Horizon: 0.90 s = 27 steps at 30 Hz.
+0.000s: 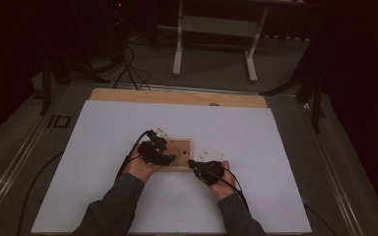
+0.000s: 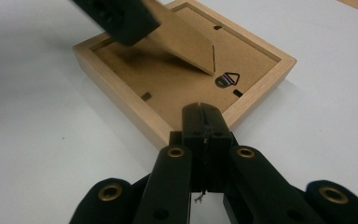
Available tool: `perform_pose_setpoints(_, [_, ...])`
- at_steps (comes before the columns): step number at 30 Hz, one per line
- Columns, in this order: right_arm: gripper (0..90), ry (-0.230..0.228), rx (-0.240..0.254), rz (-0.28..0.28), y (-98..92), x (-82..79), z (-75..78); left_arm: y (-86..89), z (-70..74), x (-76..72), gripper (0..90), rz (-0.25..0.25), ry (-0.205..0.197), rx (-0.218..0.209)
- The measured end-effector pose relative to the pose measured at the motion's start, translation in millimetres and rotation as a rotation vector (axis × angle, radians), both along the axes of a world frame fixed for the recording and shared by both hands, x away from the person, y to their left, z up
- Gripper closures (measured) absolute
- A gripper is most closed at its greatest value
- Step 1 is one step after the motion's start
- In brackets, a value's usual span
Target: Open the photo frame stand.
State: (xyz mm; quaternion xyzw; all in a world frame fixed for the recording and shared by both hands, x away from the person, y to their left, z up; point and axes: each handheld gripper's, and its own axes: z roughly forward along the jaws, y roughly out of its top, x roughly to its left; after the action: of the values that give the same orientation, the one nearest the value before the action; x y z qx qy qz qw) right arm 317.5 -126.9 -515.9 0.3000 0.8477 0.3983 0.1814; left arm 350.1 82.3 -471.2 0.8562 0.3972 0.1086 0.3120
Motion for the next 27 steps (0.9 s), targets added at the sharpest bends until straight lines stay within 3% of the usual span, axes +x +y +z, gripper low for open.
perform_pose_setpoints(15, [89.8,-0.001,-0.001,0.001,0.0,0.0,0.0,-2.2,-1.0,5.8,46.7,0.027,0.074,-0.001])
perform_pose_setpoints(27, [89.8,-0.002,-0.001,0.001,0.1,-0.1,-0.1,-1.2,-5.3,6.0,43.3,0.025,0.106,-0.005])
